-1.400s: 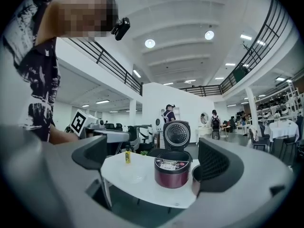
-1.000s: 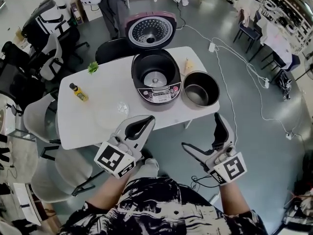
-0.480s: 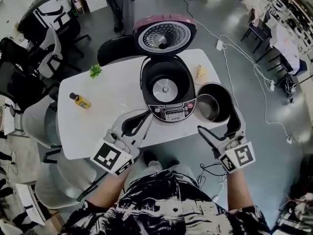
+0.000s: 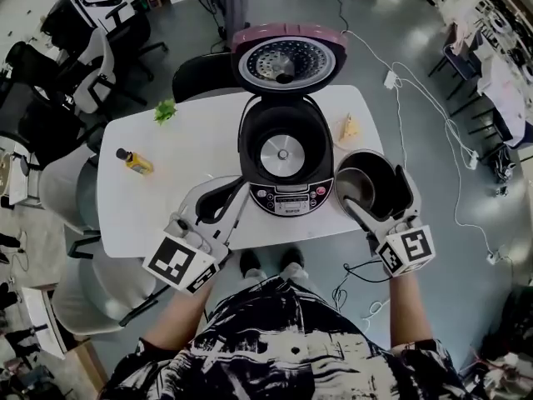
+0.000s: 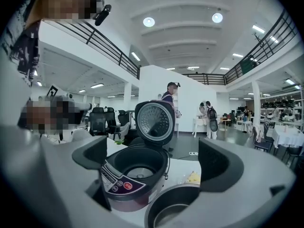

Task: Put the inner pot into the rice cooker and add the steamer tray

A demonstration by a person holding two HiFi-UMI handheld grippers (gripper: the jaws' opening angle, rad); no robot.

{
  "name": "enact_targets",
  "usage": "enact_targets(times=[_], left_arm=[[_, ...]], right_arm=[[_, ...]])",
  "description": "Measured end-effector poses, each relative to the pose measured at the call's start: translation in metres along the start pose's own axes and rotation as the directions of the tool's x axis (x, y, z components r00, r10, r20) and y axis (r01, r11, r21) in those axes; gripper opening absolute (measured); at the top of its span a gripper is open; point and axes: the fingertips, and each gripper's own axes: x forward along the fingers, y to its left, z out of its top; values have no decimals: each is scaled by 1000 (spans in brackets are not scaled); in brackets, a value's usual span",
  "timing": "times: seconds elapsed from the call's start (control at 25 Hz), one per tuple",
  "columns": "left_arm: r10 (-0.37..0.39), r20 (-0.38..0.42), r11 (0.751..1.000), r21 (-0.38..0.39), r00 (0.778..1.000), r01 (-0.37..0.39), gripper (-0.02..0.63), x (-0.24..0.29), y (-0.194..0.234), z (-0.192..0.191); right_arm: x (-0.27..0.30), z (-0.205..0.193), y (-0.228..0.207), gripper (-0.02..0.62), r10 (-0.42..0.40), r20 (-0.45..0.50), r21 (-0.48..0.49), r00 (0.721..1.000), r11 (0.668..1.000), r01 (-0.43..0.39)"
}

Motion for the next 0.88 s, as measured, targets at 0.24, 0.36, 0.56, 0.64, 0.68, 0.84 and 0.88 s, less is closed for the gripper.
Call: enact_targets(times=[0.24, 0.36, 0.56, 0.64, 0.68, 0.84, 0.88], left_arm=[[-2, -8, 1000, 10, 1000, 2, 5, 28, -11, -3], [-8, -18, 1000, 11, 1000, 8, 5, 39, -15, -8], [-20, -38, 1000, 4, 999, 20, 5, 54, -22, -15], [-24, -42, 1000, 1, 999, 24, 5, 58, -23, -16], [-26, -44, 1000, 0, 999, 26, 5, 60, -23, -16], [-29, -55, 1000, -7, 998, 29, 5, 65, -24, -21], [-30, -56, 1000, -8, 998, 29, 5, 65, -24, -22]], right_arm=[[-1, -49, -63, 551, -59, -79, 14, 995, 998, 61], [-5, -80, -97, 551, -111, -131, 36, 985, 993, 116], [-11, -131, -138, 551, -151, -242, 83, 958, 981, 176], [-13, -149, -153, 551, -163, -286, 104, 944, 974, 200], [-15, -158, -160, 551, -170, -307, 114, 936, 970, 214], [-18, -199, -183, 551, -186, -408, 173, 894, 946, 275], [-19, -209, -187, 551, -184, -433, 194, 882, 937, 291]])
